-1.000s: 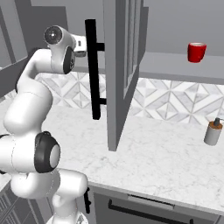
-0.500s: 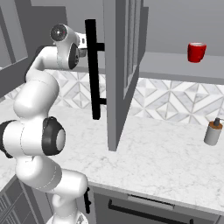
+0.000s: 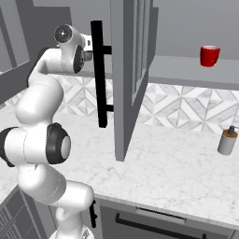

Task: Gather all objects into one cabinet and sort the glasses and bowls to opposite sides.

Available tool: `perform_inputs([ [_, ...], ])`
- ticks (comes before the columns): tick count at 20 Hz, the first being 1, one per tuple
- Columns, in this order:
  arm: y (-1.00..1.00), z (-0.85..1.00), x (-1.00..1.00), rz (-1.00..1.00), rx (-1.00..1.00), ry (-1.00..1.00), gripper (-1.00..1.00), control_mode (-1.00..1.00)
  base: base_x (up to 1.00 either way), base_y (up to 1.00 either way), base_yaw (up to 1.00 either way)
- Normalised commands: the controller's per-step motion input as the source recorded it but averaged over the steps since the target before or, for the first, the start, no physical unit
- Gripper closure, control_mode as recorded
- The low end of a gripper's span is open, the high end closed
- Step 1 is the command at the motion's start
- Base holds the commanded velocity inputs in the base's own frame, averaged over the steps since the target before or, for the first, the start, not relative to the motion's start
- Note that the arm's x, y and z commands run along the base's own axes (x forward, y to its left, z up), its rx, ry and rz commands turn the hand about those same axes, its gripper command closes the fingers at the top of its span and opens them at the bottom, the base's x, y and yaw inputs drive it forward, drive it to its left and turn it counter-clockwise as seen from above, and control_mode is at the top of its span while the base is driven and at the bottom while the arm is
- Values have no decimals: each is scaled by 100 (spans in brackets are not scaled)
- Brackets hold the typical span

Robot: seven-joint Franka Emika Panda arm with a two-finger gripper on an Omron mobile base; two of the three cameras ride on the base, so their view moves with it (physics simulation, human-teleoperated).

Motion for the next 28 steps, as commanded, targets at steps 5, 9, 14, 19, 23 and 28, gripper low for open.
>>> perform_inputs([
  [5,0,-9,26,1,0,2,-100,-100,0,0,0],
  [9,0,-11,24,0,0,0,-100,-100,0,0,0],
  [14,0,-6,6,0,0,0,-100,-100,0,0,0],
  [19,0,-11,0,0,0,0,100,-100,0,0,0],
  [23,0,-5,0,0,0,0,100,-100,0,0,0],
  [28,-4,0,0,0,0,0,100,-100,0,0,0],
])
